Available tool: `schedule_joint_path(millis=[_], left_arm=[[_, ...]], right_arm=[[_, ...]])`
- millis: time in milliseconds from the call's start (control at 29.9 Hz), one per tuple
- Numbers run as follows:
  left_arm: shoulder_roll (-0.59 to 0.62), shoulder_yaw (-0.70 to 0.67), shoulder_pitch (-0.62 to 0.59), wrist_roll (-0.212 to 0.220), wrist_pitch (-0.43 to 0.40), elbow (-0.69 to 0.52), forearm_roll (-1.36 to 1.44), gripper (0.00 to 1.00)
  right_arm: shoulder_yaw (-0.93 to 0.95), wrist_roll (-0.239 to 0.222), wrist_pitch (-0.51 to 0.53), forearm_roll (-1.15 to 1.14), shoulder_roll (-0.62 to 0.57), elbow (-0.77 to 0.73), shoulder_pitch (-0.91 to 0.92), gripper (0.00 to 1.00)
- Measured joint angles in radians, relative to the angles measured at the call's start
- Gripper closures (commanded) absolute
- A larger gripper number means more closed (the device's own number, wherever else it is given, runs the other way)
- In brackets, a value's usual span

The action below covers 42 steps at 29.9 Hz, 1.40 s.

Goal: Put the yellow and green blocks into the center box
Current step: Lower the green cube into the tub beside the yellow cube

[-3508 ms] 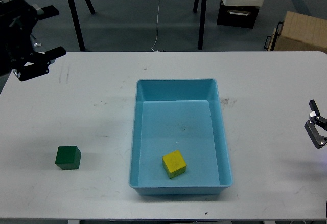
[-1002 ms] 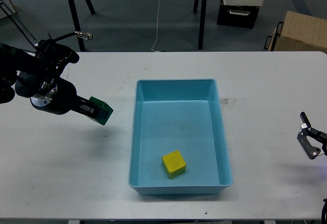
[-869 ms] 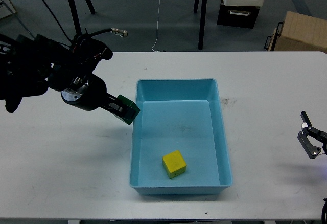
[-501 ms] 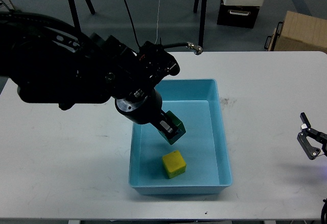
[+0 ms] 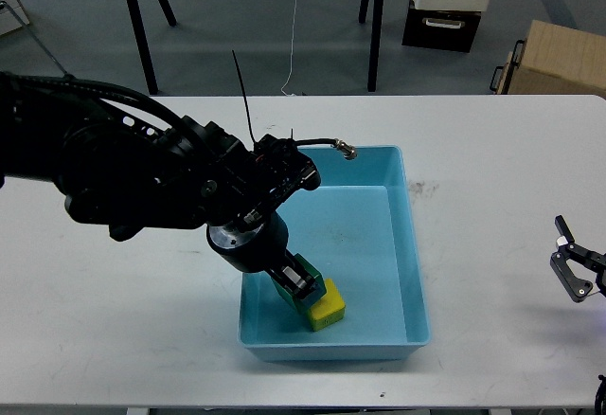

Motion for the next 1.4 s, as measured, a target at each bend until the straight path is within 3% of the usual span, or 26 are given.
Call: schedule_joint_path(millis=[267,434,568,601,668,735,835,936,1002,1036,1103,1169,1236,1403], left_arm=[[0.002,-0.015,0.000,-0.002,0.000,0.003,-0.069,0.21],[0.023,-0.018,-0.001,-0.002,0.000,0.020,-0.077,0.16],[0.031,-0.025,-0.001,-0.002,0.000,0.023,-0.094,0.18],[0.031,-0.026,-0.001,-0.002,0.000,0.023,-0.096,0.26],[0.031,-0.026,0.000,-0.002,0.000,0.023,-0.098,0.67],[0.029,-0.026,0.003,-0.010,0.007,0.022,-0.098,0.84],[0.017,-0.023,0.011,-0.028,0.075,0.018,-0.093,1.00],[0.009,-0.021,0.008,-0.056,0.137,0.012,-0.091,1.00],[0.006,-0.021,0.003,-0.077,0.159,0.012,-0.092,0.85],[0.005,-0.021,0.000,-0.085,0.162,0.012,-0.093,0.74],[0.003,-0.022,-0.005,-0.093,0.154,0.012,-0.095,0.37],[-0.009,-0.025,-0.003,-0.094,0.151,0.013,-0.096,0.21],[-0.021,-0.027,0.006,-0.094,0.158,0.018,-0.098,0.15],[-0.024,-0.029,0.026,-0.092,0.175,0.020,-0.101,0.12]], right_arm=[[0.000,0.000,0.000,-0.003,-0.001,0.000,-0.001,0.00],[0.000,0.000,0.000,-0.004,-0.001,0.000,-0.003,0.00],[0.000,0.000,0.000,-0.004,-0.001,0.000,-0.004,0.00],[0.000,0.000,0.000,-0.004,-0.001,0.000,-0.004,0.00],[0.000,0.000,0.000,-0.004,-0.001,0.000,-0.004,0.00],[0.000,0.000,0.000,-0.005,-0.001,0.000,-0.004,0.00],[0.000,0.000,0.000,-0.006,-0.001,0.000,-0.004,0.00],[0.000,0.000,0.000,-0.013,-0.001,-0.002,-0.004,0.00],[0.000,0.000,0.000,-0.015,-0.001,-0.003,-0.004,0.00],[0.000,0.000,0.000,-0.015,-0.001,-0.004,-0.004,0.00],[0.000,0.000,0.000,-0.015,-0.002,-0.004,-0.005,0.00],[0.001,0.000,0.001,-0.015,-0.003,-0.005,-0.007,0.00],[0.001,0.000,0.001,-0.015,-0.003,-0.005,-0.008,0.00],[-0.001,0.000,0.001,-0.016,-0.002,-0.005,-0.008,0.00]])
